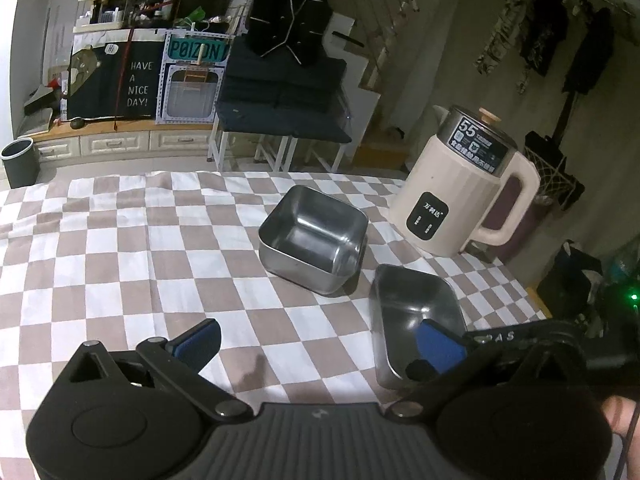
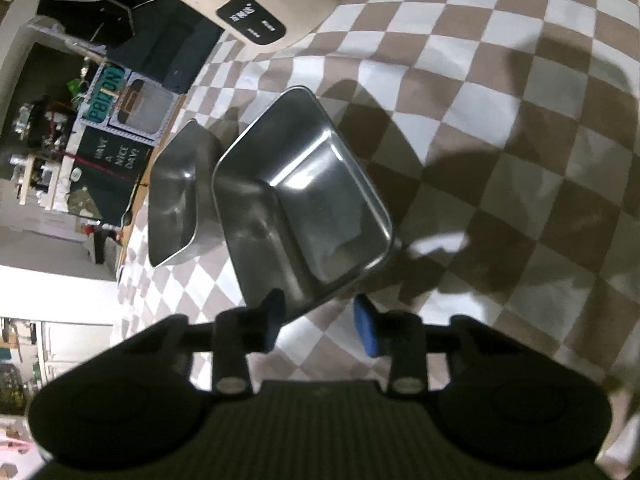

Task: Organize plates and bowls
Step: 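Move both grippers to a square steel container rim and close them, then lift the square steel container with both grippers and carry it toward the stacked bowls, then lower the square steel container onto the bowl stack and open both grippers, then move both grippers to the second square steel container and close on its rim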

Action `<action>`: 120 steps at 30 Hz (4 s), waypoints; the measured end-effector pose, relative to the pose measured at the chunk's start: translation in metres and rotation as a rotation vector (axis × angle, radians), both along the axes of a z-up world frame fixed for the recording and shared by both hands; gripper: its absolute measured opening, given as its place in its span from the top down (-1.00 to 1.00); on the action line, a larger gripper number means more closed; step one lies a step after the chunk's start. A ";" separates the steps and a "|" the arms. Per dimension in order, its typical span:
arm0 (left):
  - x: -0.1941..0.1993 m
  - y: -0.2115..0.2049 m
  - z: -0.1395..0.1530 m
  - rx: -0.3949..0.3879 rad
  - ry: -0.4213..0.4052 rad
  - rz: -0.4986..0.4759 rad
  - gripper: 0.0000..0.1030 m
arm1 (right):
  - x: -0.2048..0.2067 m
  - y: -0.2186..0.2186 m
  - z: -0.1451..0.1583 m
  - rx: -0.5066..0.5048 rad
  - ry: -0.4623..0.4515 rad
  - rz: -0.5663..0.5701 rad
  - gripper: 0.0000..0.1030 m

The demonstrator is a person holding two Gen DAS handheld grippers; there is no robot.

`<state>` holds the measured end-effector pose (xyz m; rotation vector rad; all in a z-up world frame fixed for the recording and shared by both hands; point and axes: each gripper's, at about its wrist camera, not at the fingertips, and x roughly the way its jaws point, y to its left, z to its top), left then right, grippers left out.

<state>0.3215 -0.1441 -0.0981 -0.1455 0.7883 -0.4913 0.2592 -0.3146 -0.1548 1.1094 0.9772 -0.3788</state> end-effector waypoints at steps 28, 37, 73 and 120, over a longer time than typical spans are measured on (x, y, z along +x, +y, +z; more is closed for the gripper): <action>0.034 -0.048 -0.039 -0.045 0.185 -0.041 0.62 | 0.009 -0.039 0.020 -0.378 -0.075 0.384 0.93; 0.013 -0.036 -0.037 -0.050 0.211 0.002 0.78 | 0.009 -0.034 0.020 -0.386 -0.084 0.446 0.93; -0.139 -0.026 -0.049 0.048 0.162 -0.095 0.76 | -0.059 0.007 0.026 -0.493 0.097 0.748 0.91; -0.085 0.025 0.037 -0.210 0.061 0.212 -1.00 | -0.052 -0.004 0.159 -0.825 -0.292 0.714 -0.99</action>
